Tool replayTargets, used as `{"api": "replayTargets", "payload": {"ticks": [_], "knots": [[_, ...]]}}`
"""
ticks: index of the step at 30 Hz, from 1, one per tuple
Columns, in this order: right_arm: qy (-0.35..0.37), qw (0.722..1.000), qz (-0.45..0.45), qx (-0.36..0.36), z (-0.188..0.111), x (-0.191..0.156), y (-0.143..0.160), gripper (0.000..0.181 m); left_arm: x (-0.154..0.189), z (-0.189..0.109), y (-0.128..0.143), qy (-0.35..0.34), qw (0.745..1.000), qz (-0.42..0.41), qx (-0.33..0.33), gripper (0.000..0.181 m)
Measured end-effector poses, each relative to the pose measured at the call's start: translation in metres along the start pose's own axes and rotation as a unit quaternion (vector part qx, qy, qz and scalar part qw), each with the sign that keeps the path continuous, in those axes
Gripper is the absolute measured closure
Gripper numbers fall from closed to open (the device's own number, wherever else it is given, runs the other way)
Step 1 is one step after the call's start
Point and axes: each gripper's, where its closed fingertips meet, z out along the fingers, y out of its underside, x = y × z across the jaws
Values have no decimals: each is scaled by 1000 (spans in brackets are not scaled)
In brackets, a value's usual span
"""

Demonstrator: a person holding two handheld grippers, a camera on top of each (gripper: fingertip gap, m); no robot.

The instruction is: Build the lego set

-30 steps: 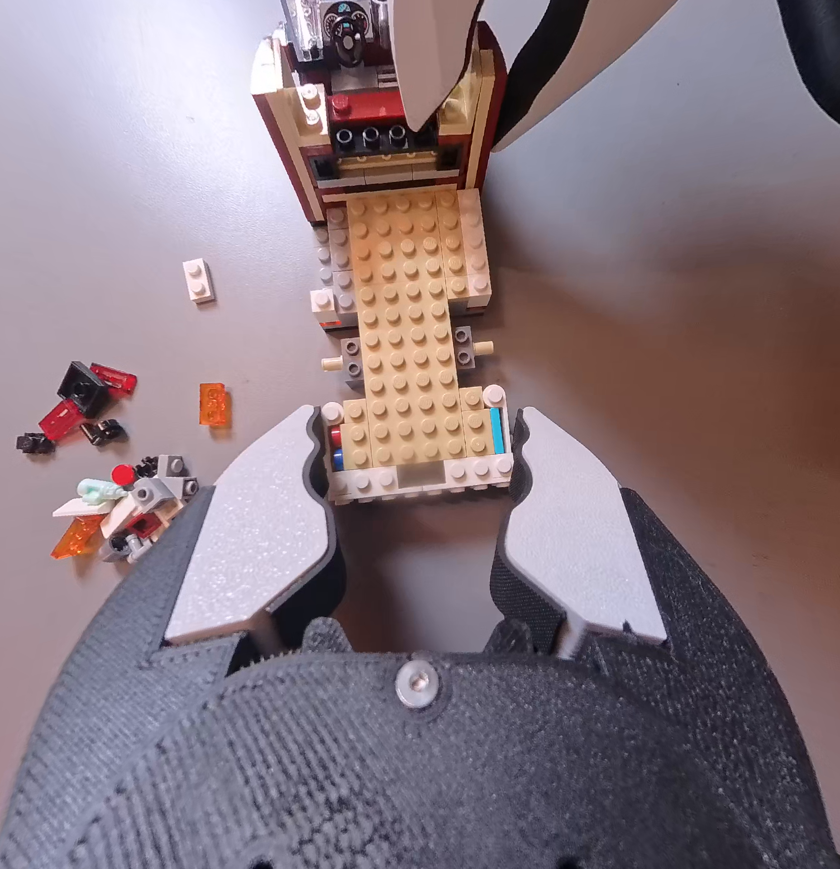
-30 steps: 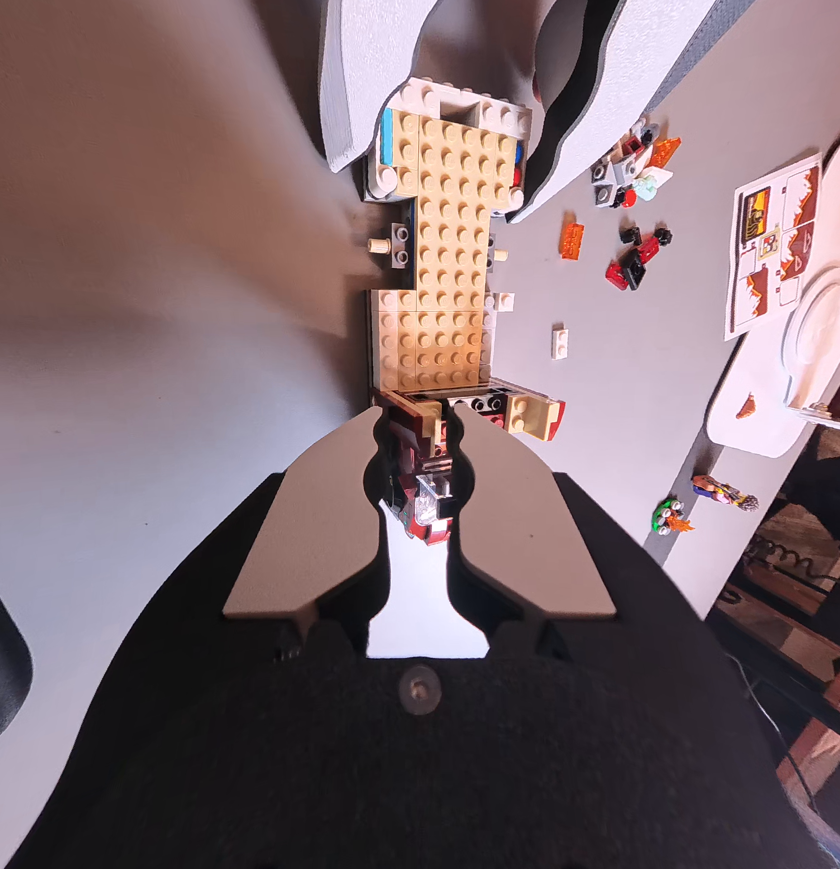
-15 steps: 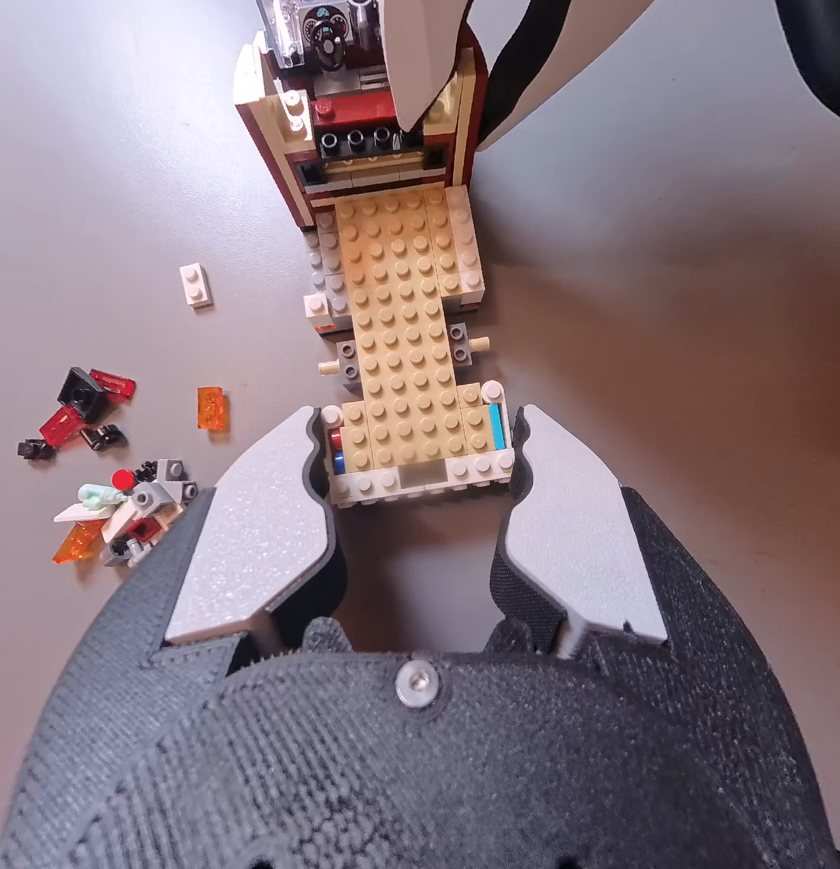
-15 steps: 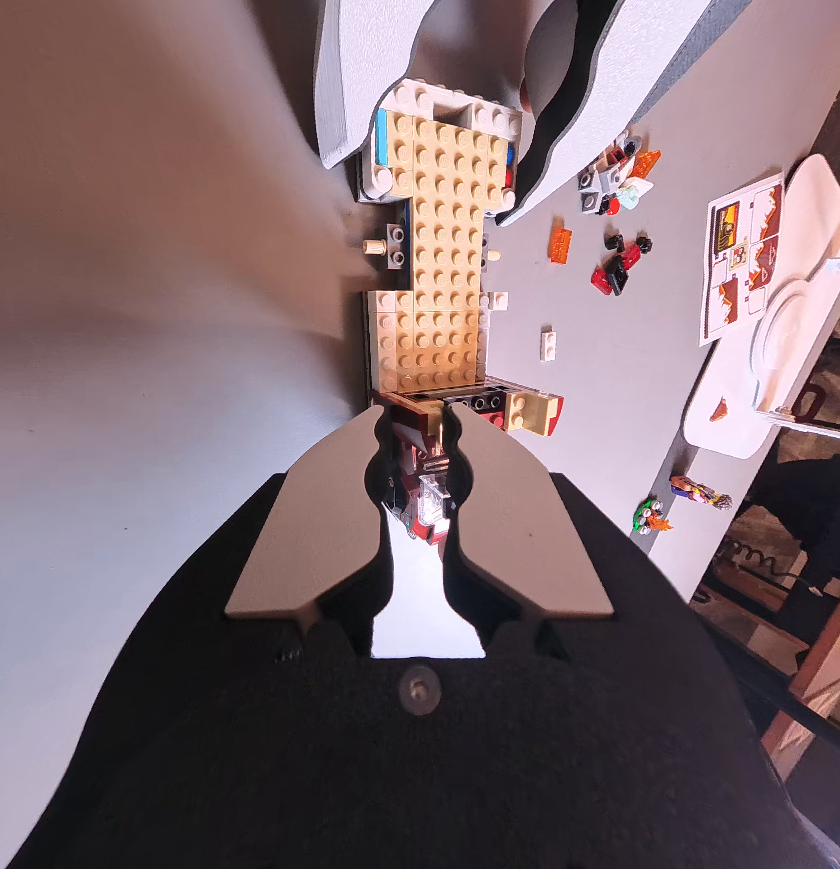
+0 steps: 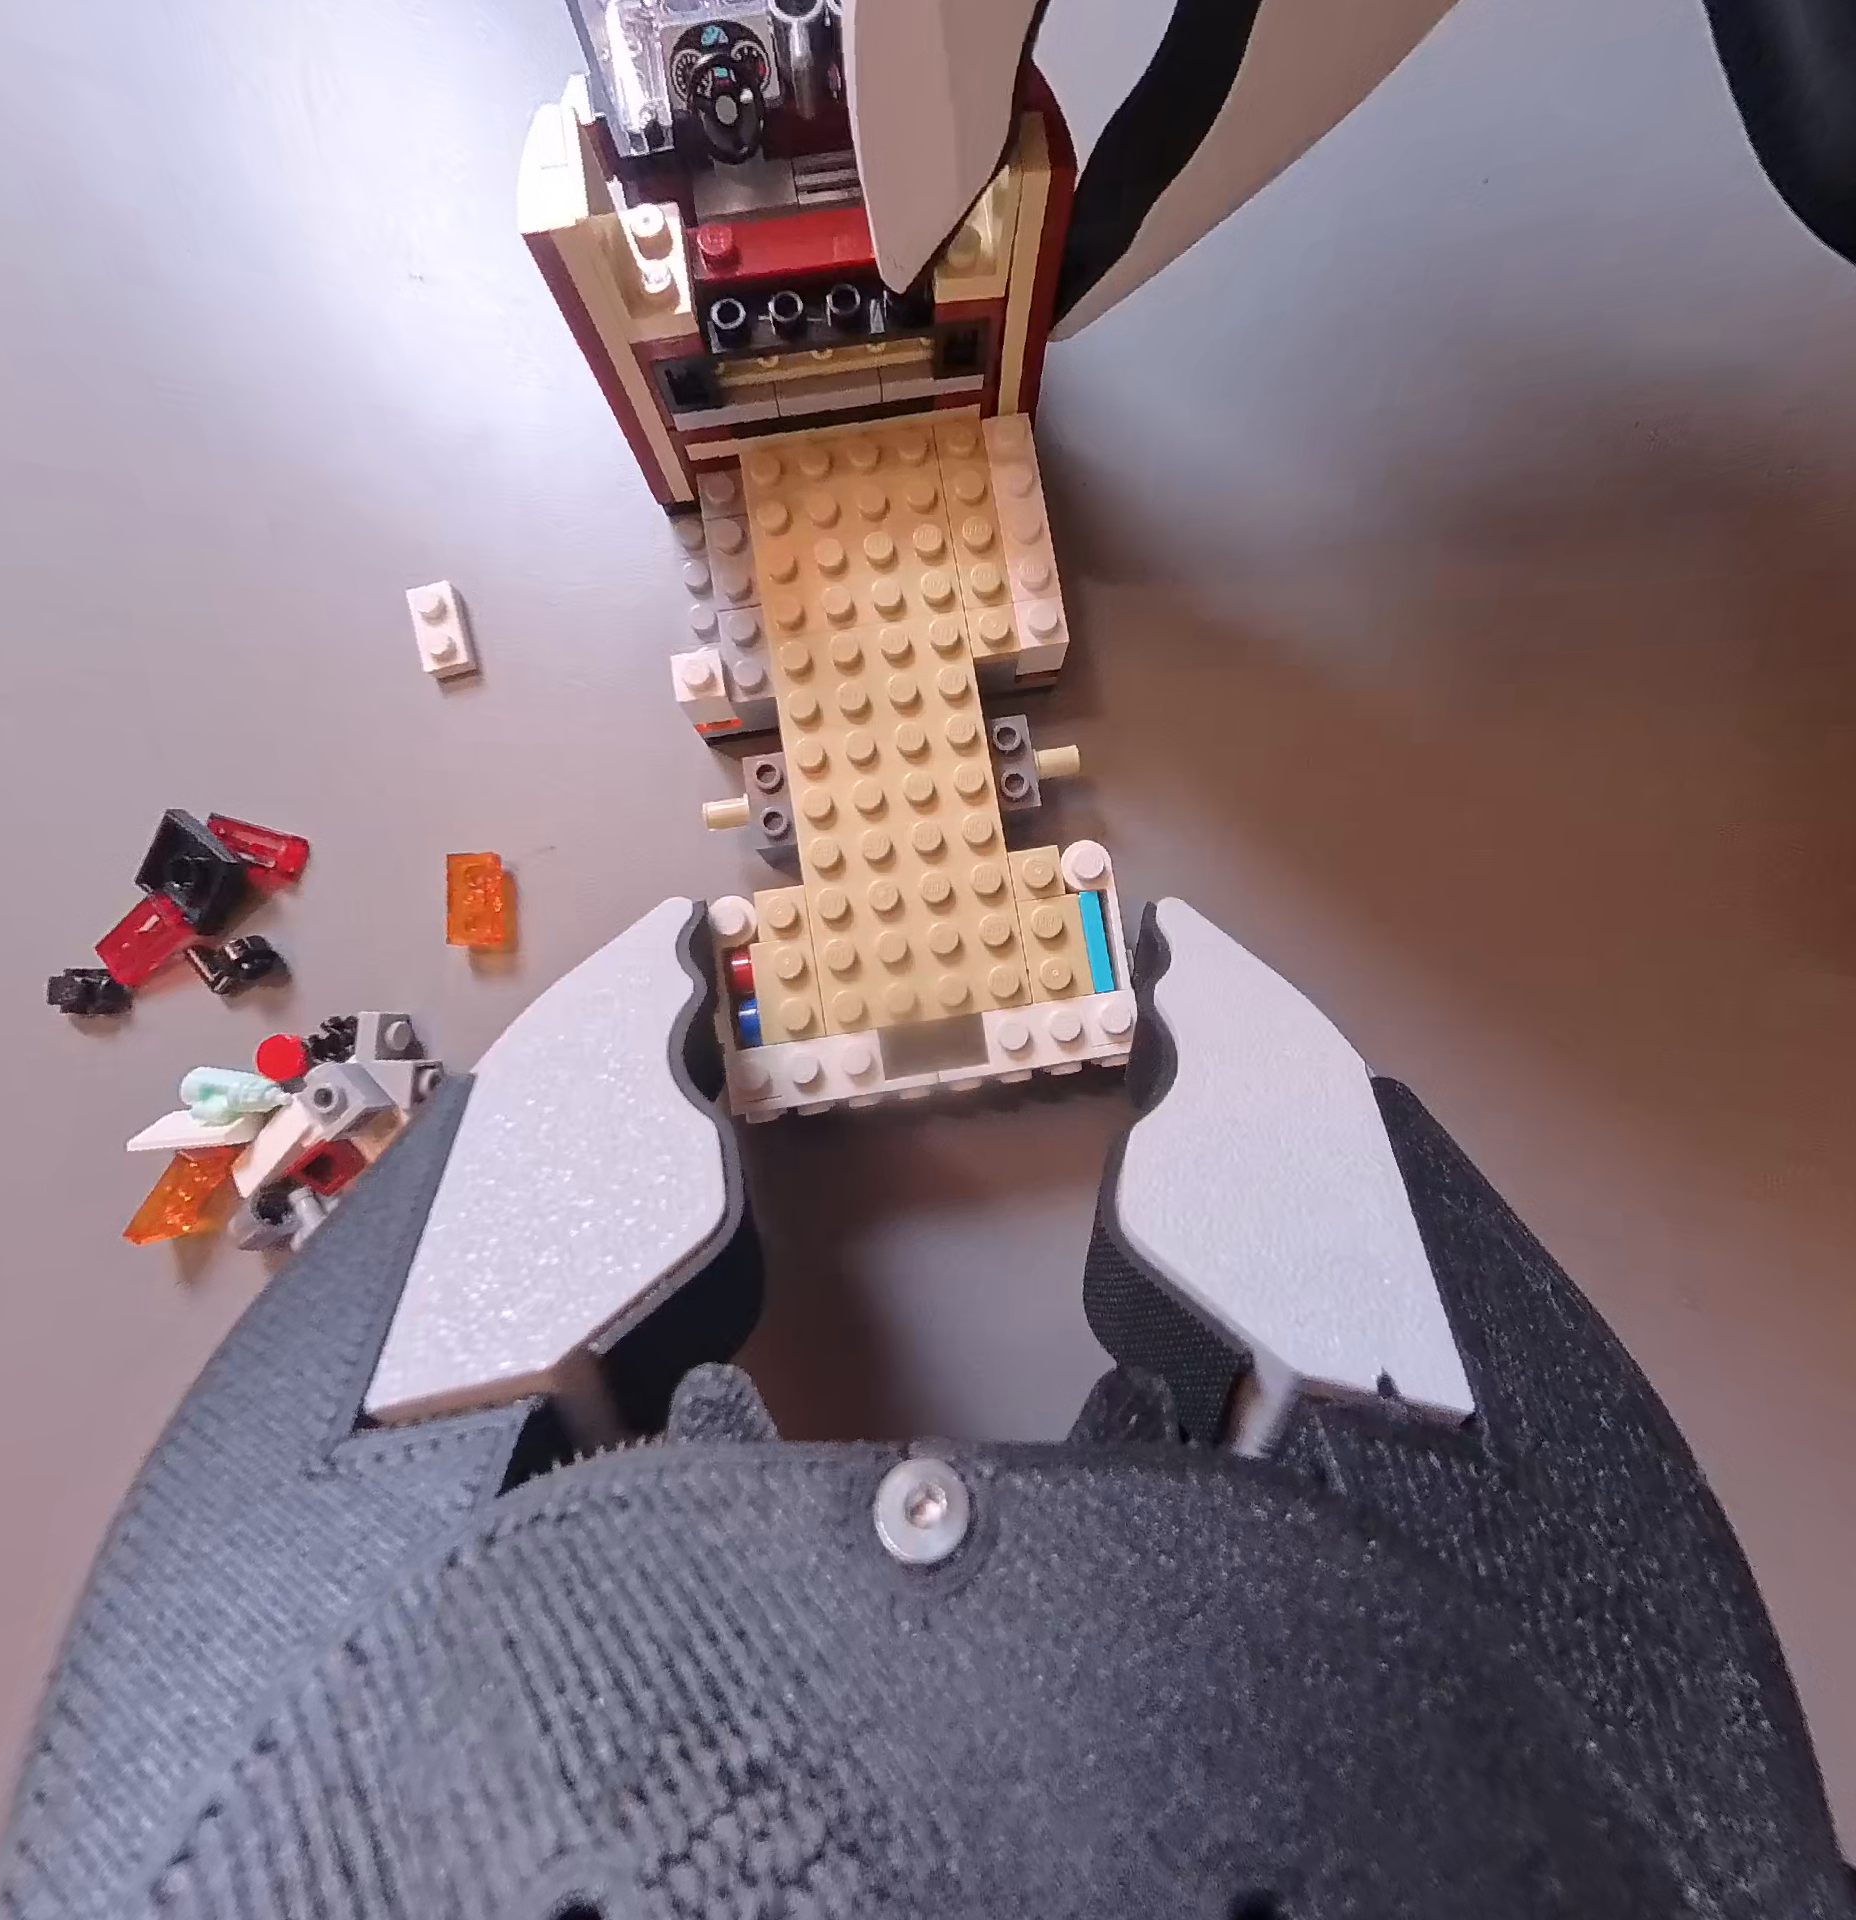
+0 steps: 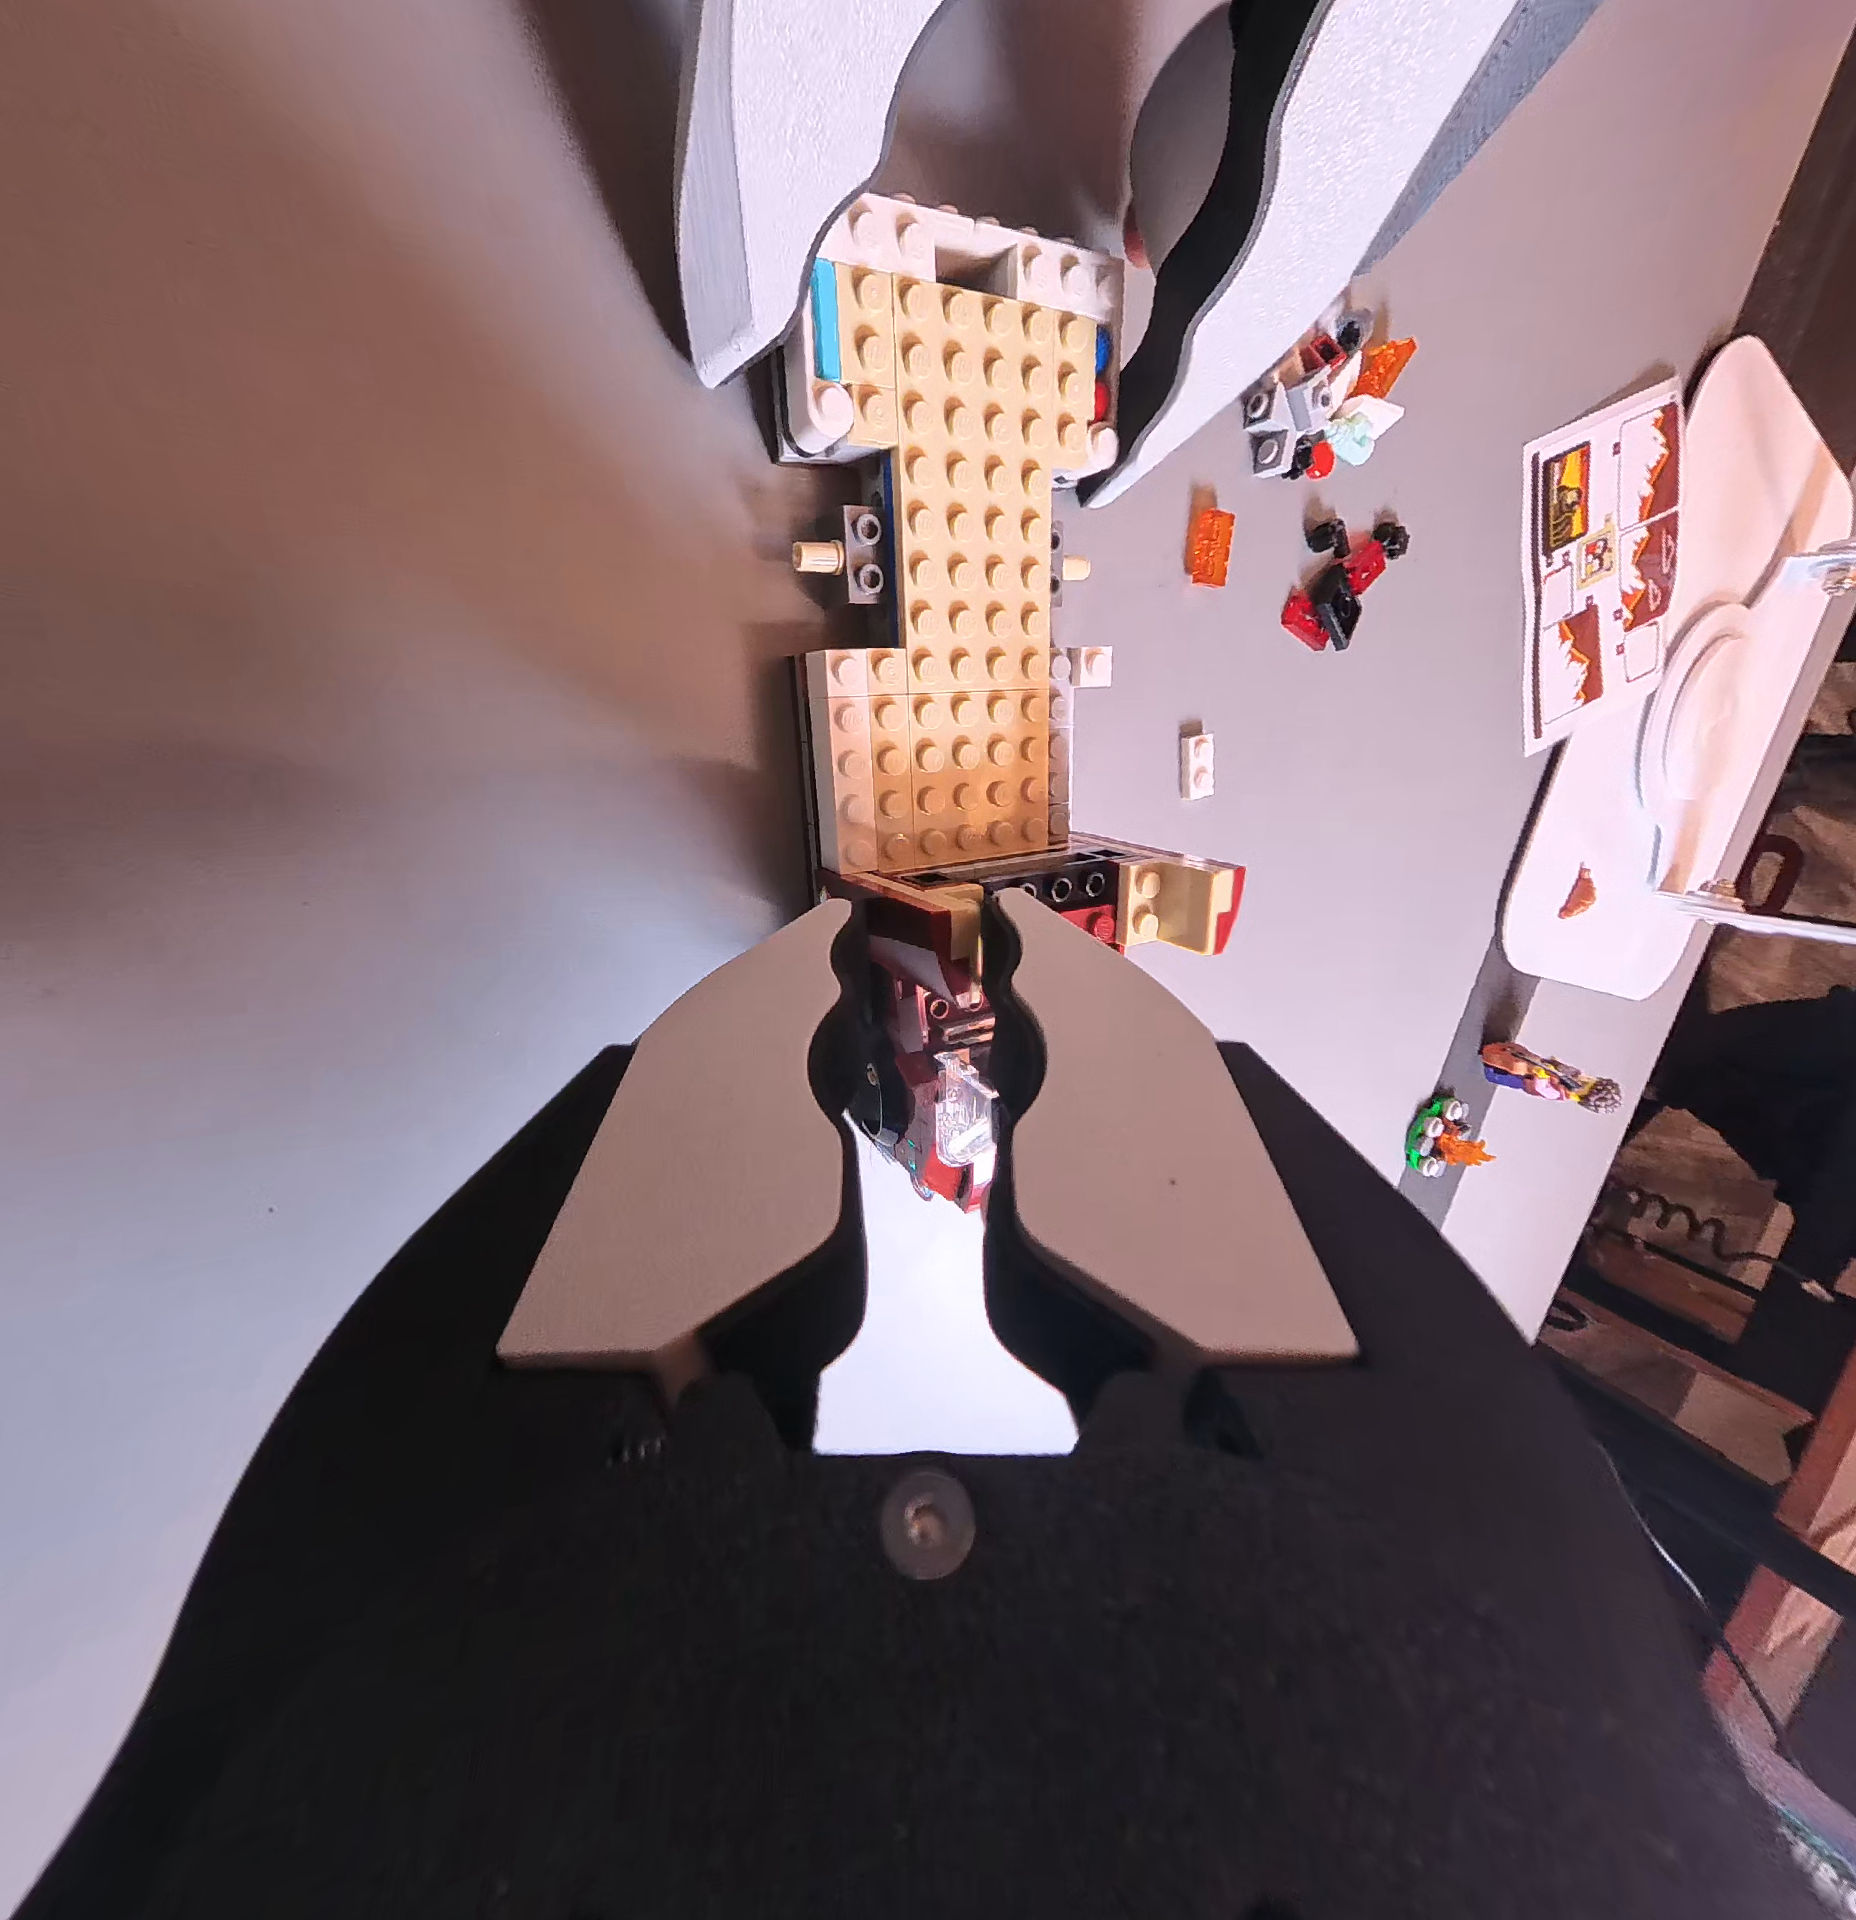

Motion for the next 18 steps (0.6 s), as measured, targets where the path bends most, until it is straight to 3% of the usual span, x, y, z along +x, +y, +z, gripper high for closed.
{"api": "replayTargets", "payload": {"ticks": [2, 4, 6, 11, 15, 18], "knots": [[4, 1000, 9, 1, 1, 1, -1, 160, -1, -1, 1, -2, 1000, 0, -5, 101], [5, 1000, 13, 4, 2, 2, -2, 160, -1, -1, 0, -18, 1000, 7, -9, 83], [2, 1000, 10, 4, 2, 3, -2, 160, 0, -1, -7, -30, 999, 11, -3, 81], [-21, 999, 17, 19, 1, 2, -3, 161, -15, 2, -37, -75, 997, 35, -8, 91], [-58, 996, 47, 42, 0, 2, -6, 162, -11, 25, -49, -41, 997, 44, -47, 93], [-76, 993, 66, 58, -1, 4, -7, 163, -10, 35, -48, -22, 997, 36, -63, 105]]}}
